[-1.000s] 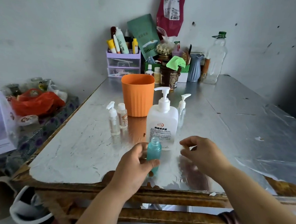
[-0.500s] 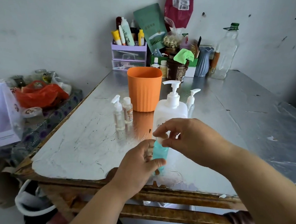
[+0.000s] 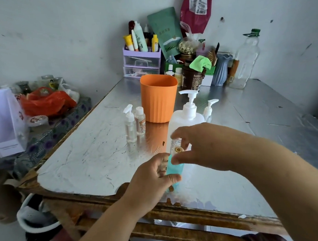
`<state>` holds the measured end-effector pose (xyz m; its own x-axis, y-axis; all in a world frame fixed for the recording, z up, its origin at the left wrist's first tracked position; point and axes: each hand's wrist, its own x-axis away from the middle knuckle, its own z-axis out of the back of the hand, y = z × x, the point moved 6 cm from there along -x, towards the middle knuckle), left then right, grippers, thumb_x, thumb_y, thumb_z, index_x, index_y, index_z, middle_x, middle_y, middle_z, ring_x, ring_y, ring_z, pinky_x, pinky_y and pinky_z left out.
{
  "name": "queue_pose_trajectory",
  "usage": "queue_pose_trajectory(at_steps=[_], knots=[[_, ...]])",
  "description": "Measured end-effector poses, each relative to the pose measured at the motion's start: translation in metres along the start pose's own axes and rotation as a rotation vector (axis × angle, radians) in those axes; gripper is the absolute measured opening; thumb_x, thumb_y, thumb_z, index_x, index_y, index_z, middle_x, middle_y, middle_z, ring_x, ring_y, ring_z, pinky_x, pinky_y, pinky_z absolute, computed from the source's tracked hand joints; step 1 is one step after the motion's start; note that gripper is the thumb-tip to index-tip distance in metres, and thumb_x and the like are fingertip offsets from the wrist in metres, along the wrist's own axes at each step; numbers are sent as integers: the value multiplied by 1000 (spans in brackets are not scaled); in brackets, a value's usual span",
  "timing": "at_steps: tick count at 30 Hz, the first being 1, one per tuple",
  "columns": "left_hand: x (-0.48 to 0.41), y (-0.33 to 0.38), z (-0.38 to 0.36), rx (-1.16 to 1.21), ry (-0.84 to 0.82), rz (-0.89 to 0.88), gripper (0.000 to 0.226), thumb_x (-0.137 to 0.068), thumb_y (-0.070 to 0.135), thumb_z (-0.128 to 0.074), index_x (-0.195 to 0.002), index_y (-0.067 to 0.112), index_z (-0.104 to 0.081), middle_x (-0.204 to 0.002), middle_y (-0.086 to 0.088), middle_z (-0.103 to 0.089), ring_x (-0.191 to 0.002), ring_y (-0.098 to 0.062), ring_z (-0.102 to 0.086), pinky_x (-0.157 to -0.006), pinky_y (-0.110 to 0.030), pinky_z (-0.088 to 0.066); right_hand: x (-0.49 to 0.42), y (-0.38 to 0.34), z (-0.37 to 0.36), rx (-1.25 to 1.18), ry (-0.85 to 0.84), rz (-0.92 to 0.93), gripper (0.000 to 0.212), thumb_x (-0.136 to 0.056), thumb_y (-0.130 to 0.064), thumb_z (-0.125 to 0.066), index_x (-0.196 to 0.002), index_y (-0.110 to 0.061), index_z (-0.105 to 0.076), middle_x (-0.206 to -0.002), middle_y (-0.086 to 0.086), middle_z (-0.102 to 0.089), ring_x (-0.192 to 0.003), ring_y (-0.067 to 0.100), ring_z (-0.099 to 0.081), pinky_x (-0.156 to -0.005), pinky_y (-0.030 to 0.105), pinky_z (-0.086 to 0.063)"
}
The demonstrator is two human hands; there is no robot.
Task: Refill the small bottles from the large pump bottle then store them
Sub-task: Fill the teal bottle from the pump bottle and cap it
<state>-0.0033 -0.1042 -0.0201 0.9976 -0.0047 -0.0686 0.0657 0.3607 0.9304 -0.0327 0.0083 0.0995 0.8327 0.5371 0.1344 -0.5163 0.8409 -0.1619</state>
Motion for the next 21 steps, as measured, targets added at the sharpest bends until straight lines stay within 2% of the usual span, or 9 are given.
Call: queue_pose_trajectory(at_steps=[3,4,6,8,10,12,16,19,21], knots=[[-2,0,0,29,3,7,37,-82,32,-75,-102,49,-49,-120,17,-61,-117,-11,-60,-81,-13,-54,1,-3,-1,25,-13,29,32,-92,-40,-55,-124,-39,-50,-123,-11,-60,-105,11,-59,-91,28,-51],[-2,-1,-1,18,8,9,38,-82,33,-75,-107,48,-50,-124,14,-62,-118,-13,-61,-83,-15,-54,0,-3,-1,54,-9,19,29,-93,-42,-54,-121,-34,-55,-120,-8,-62,-103,12,-60,-89,28,-51],[-2,-3,-1,5,15,17,43,-82,33,-75,-118,41,-53,-127,11,-62,-119,-13,-60,-86,-18,-55,-3,-3,0,115,23,-22,37,-92,-53,-48,-114,-26,-61,-110,-5,-65,-95,12,-61,-82,27,-51],[-2,-4,-1,0,23,18,46,-82,34,-75,-123,37,-53,-127,12,-62,-119,-13,-60,-86,-18,-54,-2,0,2,99,45,-49,44,-89,-61,-46,-115,-27,-60,-107,-6,-65,-94,11,-61,-81,27,-52],[-1,-3,0,1,21,14,43,-82,34,-75,-118,40,-52,-128,10,-62,-120,-15,-59,-85,-16,-54,1,-1,0,45,33,-11,38,-89,-53,-54,-122,-35,-52,-116,-11,-63,-100,9,-60,-86,28,-52],[-1,-3,0,3,23,10,42,-82,34,-74,-113,45,-48,-128,9,-62,-119,-15,-60,-86,-17,-53,2,-4,-3,55,13,23,31,-91,-44,-56,-121,-35,-54,-116,-11,-63,-101,9,-59,-86,28,-52],[-1,-2,0,-27,44,9,46,-82,36,-74,-122,40,-51,-127,13,-61,-117,-11,-60,-88,-17,-52,-3,1,1,129,55,-51,45,-89,-61,-45,-105,-23,-62,-88,-8,-60,-78,9,-57,-64,23,-43],[-1,-1,0,-16,34,8,43,-82,35,-74,-115,45,-48,-123,15,-60,-116,-12,-60,-85,-15,-51,1,1,2,41,72,-20,35,-88,-54,-55,-117,-35,-54,-107,-11,-63,-89,8,-57,-77,25,-49],[-1,-1,-1,-21,35,12,44,-82,36,-74,-114,46,-47,-126,13,-60,-118,-14,-60,-85,-15,-51,2,-2,0,55,57,-6,30,-90,-49,-56,-114,-31,-58,-107,-10,-64,-88,8,-57,-77,24,-51]])
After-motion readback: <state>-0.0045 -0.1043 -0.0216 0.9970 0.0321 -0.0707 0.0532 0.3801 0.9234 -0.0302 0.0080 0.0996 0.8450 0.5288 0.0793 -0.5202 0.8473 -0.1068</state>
